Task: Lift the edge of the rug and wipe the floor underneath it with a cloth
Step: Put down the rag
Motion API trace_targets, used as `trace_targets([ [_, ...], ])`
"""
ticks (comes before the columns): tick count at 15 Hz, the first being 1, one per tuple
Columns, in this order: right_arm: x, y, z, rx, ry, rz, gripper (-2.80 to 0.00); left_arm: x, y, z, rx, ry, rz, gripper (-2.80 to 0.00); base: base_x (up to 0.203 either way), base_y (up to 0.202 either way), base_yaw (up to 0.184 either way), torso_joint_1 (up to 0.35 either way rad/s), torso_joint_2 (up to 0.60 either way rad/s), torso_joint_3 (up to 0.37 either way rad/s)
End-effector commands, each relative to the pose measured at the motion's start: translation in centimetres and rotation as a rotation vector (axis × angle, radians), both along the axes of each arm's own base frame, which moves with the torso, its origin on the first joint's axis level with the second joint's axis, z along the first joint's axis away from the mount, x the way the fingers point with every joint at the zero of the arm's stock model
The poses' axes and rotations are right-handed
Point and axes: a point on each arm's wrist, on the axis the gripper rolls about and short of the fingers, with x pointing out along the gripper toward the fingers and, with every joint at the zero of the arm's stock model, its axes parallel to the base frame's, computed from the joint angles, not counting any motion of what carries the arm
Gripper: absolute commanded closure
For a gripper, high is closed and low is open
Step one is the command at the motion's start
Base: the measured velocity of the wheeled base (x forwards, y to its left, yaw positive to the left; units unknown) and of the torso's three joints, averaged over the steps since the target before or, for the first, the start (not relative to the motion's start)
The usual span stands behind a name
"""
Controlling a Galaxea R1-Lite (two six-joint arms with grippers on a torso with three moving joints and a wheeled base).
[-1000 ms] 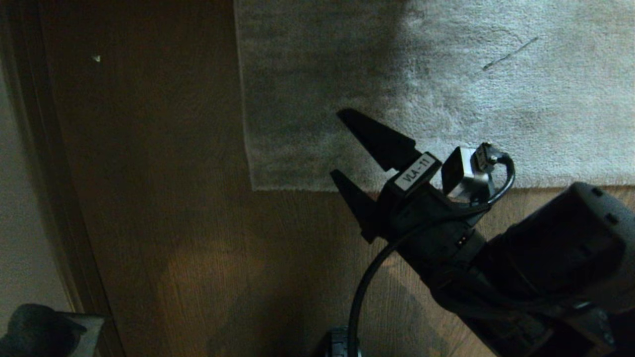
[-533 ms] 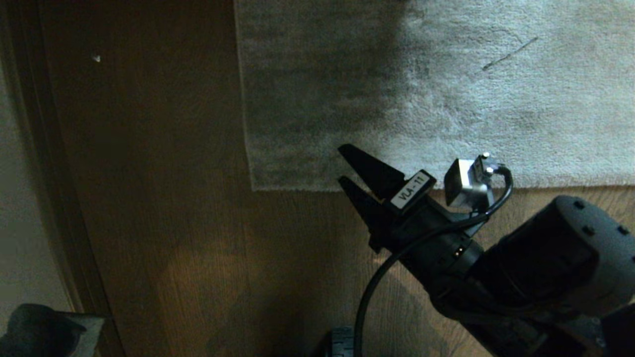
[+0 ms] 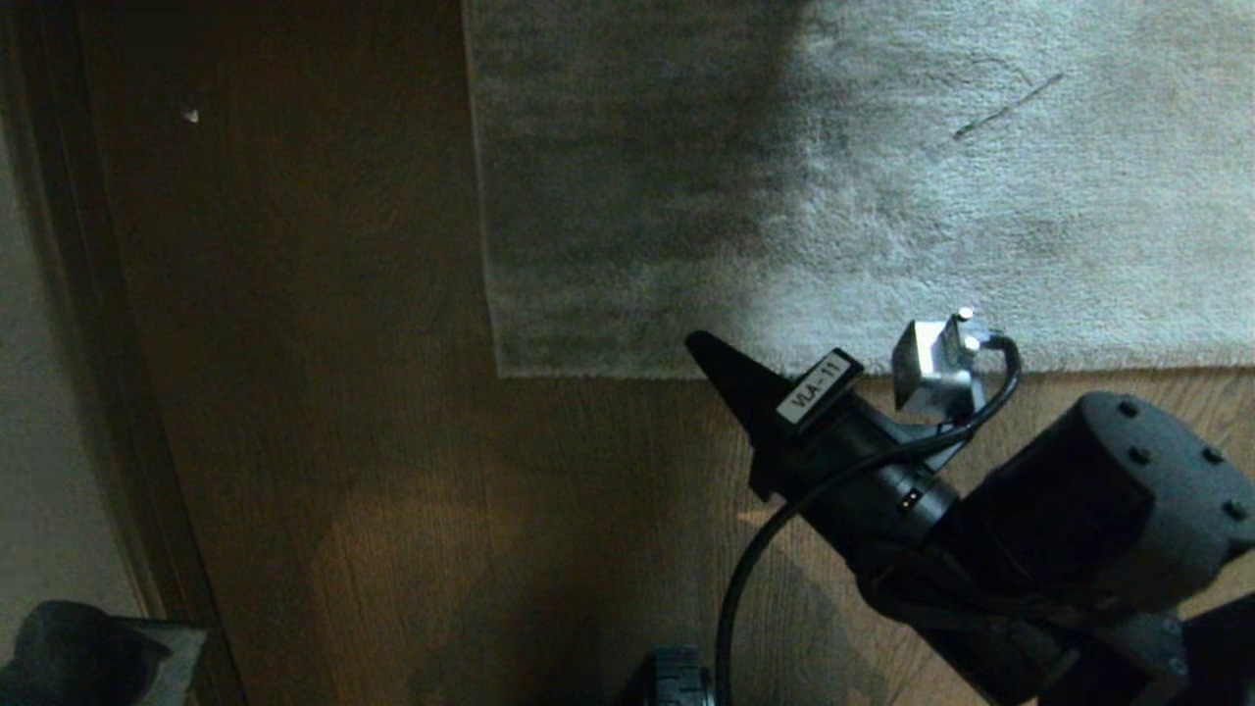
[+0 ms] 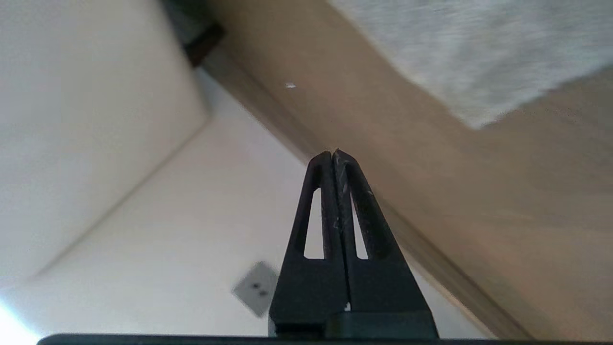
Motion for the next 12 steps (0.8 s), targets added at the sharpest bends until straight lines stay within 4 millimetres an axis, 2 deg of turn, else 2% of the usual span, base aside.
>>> trace_targets([
  [1,0.3,-0.6,-0.9,-0.019,0.000,-0.027,0.00,0.0,0.0,0.0,-0.001,-0.002,0.000,0.00,0.000,0.000,0.000,0.000,0.00,0.000],
  [7,3.5,-2.9,-2.4,-0.095,0.023,-0.167,0.00,0.0,0.0,0.0,-0.001,-0.001,0.000,0.00,0.000,0.000,0.000,0.000,0.00,0.000],
  [12,6.3,-4.3,-4.6,-0.174,0.067,-0.267,0.00,0.0,0.0,0.0,-0.001,-0.001,0.001,0.00,0.000,0.000,0.000,0.000,0.00,0.000],
])
